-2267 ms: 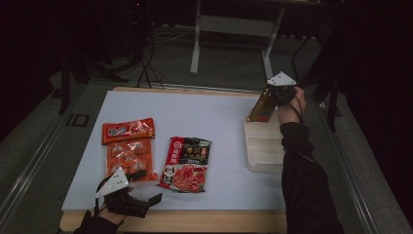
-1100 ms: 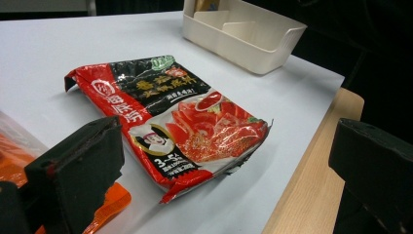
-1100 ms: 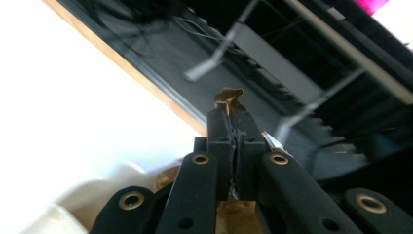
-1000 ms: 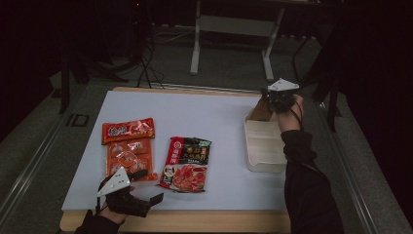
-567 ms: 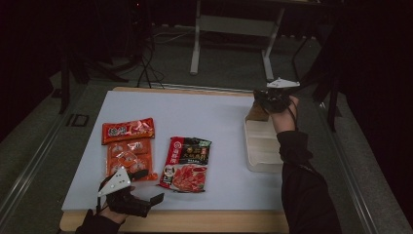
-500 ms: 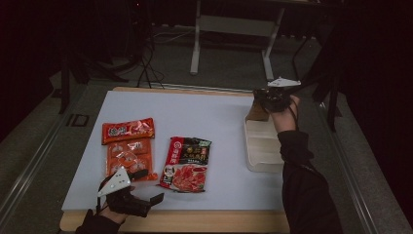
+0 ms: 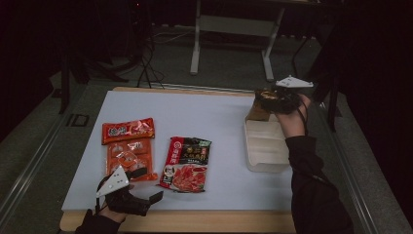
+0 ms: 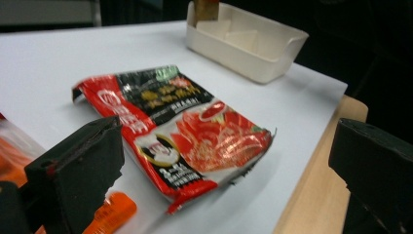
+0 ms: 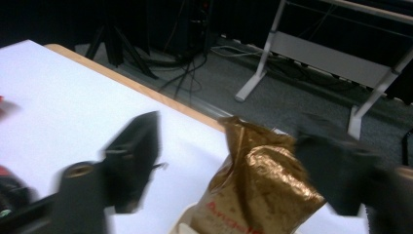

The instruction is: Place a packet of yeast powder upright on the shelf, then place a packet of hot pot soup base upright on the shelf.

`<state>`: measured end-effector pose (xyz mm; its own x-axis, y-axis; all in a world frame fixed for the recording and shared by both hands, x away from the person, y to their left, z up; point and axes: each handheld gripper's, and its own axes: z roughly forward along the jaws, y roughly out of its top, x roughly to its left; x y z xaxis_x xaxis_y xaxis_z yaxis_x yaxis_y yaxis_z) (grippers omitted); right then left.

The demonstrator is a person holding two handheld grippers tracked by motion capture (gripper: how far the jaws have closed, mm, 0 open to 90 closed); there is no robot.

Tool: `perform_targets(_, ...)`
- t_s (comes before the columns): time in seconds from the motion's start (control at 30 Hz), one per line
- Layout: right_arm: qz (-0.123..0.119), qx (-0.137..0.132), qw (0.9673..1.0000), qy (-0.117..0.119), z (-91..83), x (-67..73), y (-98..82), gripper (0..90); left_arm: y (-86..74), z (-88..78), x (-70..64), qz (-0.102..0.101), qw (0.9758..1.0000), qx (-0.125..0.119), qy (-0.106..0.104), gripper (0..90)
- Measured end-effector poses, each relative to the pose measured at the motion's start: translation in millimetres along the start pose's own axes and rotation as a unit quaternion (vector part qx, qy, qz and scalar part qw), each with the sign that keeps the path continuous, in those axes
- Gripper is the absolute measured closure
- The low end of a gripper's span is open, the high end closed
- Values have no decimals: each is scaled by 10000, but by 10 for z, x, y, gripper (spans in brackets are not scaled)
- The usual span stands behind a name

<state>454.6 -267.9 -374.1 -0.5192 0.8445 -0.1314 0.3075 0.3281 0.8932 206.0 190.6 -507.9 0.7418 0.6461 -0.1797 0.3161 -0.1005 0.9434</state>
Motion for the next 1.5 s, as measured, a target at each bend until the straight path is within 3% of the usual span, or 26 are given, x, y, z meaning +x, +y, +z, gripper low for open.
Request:
perform_targets(0.17,178,-142,9993,310,-154,76,-55,139,18,-20,4,96,9998,-150,62,1)
perform_targets(0.2,294,-171,9984,452,-245,118,-120,131,21,-24,-1,87,9997,-203,76,1)
perform_targets(0.3,329,-139,9977,573,-356,187,-227,115,41,-34,6,2,9998,-197,63,1)
perform_targets(0.43,270,-69,9980,576,-479,249,-329,144,77,-26,19,-153,9999,-14,-51,1)
perform_targets(0.47,281,-83,9970,720,-522,263,-364,149,117,-16,8,-149,9998,136,-54,1)
perform_targets(0.5,356,-229,9942,984,-620,292,-434,174,117,-16,8,-149,9998,136,-54,1)
perform_targets(0.57,416,-407,9922,1106,-734,333,-493,175,183,-3,13,-64,9995,254,-149,1)
perform_targets(0.67,350,-623,9914,1098,-914,430,-563,173,230,16,27,-37,9991,396,-147,1)
perform_targets(0.73,243,-747,9926,924,-1023,506,-601,179,252,28,35,-18,9989,456,-99,39)
perform_targets(0.83,282,-776,9903,1121,-1166,601,-628,188,303,52,74,-83,9984,551,-80,52)
perform_targets(0.9,272,-811,9901,1116,-1244,663,-647,178,336,59,97,-106,9984,550,-69,76)
perform_targets(1.13,261,-849,9863,1391,-1476,934,-770,155,531,95,210,-188,9973,709,17,174)
perform_targets(1.2,254,-852,9855,1448,-1513,999,-818,155,580,127,234,-185,9967,777,154,220)
perform_targets(1.23,260,-838,9851,1481,-1535,1031,-843,155,598,147,245,-200,9966,784,143,247)
perform_targets(1.33,304,-920,9828,1575,-1592,1123,-918,155,634,225,259,-22,9958,836,379,349)
perform_targets(1.5,104,-1080,9811,1603,-1651,1227,-1044,155,646,394,323,-63,9936,1008,506,547)
